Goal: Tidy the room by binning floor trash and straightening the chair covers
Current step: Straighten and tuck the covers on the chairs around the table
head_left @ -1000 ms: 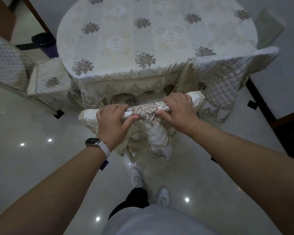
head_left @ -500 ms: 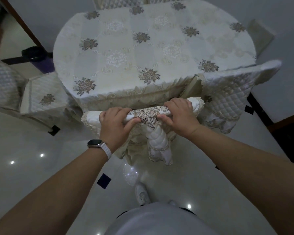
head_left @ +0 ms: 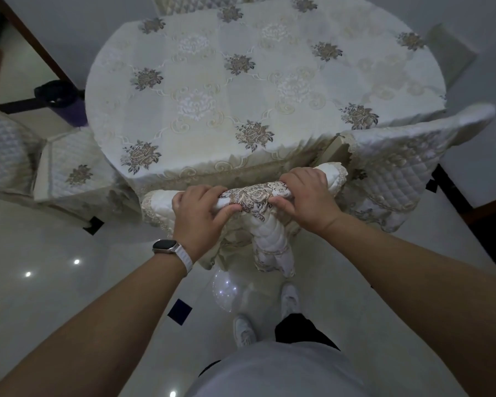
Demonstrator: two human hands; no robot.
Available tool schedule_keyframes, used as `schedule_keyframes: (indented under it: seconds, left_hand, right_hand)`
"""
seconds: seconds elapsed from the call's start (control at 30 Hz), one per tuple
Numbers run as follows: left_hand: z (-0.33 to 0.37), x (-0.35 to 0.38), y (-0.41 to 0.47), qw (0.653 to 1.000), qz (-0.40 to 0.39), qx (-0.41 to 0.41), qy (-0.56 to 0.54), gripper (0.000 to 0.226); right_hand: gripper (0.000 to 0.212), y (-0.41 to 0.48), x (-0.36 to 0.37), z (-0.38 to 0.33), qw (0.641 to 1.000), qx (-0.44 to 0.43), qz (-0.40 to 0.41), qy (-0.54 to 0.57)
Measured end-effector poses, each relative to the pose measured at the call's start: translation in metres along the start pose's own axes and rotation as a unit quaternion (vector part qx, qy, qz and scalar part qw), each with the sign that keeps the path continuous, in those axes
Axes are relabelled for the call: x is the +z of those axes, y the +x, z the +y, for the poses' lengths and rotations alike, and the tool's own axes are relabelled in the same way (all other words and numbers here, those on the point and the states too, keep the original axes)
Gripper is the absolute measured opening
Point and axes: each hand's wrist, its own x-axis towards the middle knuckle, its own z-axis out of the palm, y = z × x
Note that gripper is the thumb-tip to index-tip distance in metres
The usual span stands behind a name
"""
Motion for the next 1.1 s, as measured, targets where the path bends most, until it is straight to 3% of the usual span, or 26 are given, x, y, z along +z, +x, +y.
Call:
schedule_keyframes:
  seconds: [0.5,0.67,1.1]
  left_hand:
    - [0.002,0.026,0.067,0.999,-0.002,-0.037,0.005,0.071]
    - [0.001,0.034,0.079,0.999,0.002,-0.04,0.008,0.05]
    - [-0.009,0.039,0.094,0.999,-0.002,-0.04,-0.008,0.049]
  right_hand:
    - [0.06,0.06,0.015,0.054,0.999,-0.016,-0.017,0.023]
    - [0.069,0.07,0.024,0.066,0.999,-0.029,-0.006,0.024]
    - [0.067,0.085,0.032,0.071,0.999,-0.03,-0.016,0.031]
